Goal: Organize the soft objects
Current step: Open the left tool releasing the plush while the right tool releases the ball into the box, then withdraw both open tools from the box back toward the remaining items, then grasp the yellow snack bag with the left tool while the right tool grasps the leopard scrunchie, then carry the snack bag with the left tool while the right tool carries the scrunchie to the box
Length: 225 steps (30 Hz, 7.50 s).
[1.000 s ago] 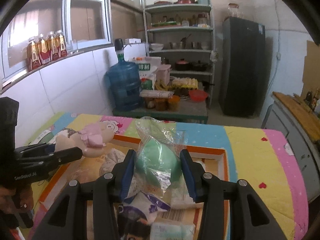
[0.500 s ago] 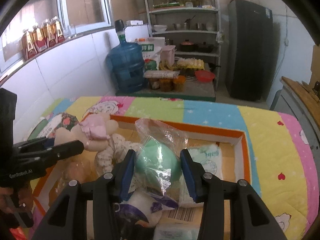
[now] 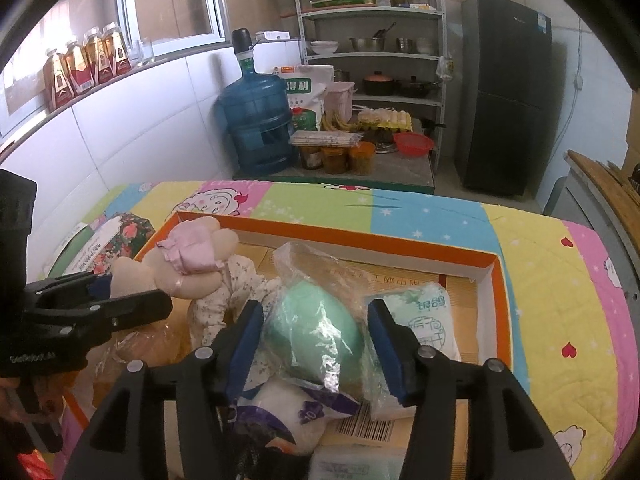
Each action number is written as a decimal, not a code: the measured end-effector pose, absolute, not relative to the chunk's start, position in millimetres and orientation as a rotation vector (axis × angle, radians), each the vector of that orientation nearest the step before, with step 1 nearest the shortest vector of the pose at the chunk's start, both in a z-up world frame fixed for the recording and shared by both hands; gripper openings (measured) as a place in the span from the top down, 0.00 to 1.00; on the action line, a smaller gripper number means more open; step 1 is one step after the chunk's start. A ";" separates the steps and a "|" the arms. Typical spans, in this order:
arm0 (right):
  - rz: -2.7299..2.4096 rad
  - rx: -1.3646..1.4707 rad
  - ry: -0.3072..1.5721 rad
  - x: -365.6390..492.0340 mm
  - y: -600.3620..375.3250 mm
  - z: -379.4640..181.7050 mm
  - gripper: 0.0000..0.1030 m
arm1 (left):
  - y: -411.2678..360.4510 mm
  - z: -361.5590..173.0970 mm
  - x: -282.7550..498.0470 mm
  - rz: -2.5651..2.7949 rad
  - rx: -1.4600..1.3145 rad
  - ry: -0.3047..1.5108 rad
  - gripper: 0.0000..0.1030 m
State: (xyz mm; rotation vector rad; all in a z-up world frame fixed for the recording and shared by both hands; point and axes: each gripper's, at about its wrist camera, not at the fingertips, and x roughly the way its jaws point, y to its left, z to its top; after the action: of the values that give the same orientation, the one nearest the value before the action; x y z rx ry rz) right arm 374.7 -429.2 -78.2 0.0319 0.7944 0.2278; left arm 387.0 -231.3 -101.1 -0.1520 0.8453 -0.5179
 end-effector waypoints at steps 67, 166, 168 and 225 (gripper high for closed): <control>0.183 0.171 0.559 248.0 -386.4 -12.1 0.27 | -143.9 -26.6 260.5 -0.522 -0.139 0.567 0.28; 0.666 0.023 0.712 271.0 -98.1 -51.7 0.27 | 110.5 -70.9 250.2 -0.068 -0.143 0.574 0.62; 0.687 -0.007 0.717 277.3 -81.6 -50.2 0.27 | 120.3 -68.2 245.5 -0.046 -0.150 0.555 0.62; 0.684 -0.192 0.728 311.7 -13.1 -36.8 0.95 | 165.5 -73.4 231.4 -0.096 -0.268 0.488 0.62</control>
State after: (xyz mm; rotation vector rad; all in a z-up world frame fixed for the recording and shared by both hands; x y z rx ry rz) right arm 311.7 -13.1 -36.8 -0.1916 0.7282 0.6837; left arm 231.4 165.5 -73.4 -0.2679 0.4884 -0.0965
